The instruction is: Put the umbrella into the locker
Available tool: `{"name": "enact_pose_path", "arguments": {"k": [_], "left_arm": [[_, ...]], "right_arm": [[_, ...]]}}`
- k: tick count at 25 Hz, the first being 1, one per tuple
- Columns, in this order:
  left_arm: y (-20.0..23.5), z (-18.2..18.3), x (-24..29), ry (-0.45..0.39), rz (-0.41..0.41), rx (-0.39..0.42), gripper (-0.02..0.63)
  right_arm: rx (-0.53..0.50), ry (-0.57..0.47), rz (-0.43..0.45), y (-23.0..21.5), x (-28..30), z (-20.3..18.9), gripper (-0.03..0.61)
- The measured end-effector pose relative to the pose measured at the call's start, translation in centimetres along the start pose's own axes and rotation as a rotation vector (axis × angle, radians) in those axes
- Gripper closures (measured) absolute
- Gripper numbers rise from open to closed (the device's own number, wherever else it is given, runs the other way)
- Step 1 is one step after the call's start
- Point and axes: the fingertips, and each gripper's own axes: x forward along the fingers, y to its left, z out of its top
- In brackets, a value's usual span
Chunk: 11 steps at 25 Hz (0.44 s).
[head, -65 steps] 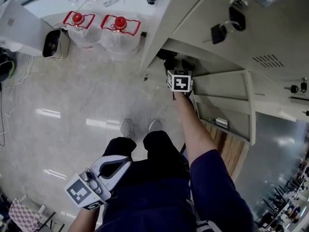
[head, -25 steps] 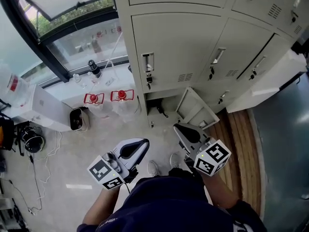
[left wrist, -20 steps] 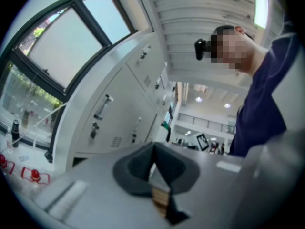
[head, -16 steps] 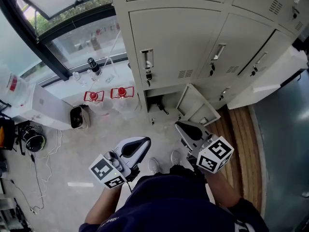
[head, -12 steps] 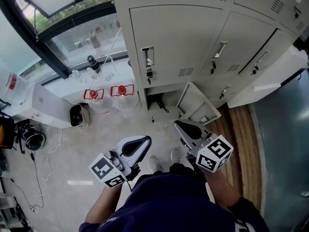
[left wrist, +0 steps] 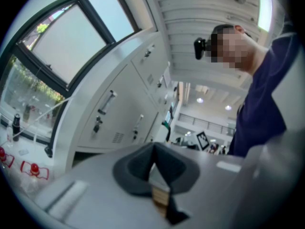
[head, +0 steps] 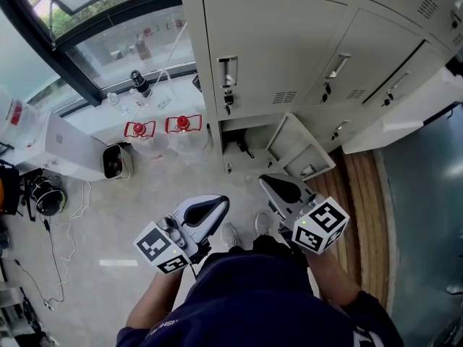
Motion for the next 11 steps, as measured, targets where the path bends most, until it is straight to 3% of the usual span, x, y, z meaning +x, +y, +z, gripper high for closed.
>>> {"name": "enact_pose_path", "arguments": {"k": [11], "left_arm": [[0.39,-0.05,-0.17,0.008,-0.013,-0.005,0.612]], "right_arm": [[0.027,0.013,-0.020,-0.25,0.58,-0.68,0.572]]}}
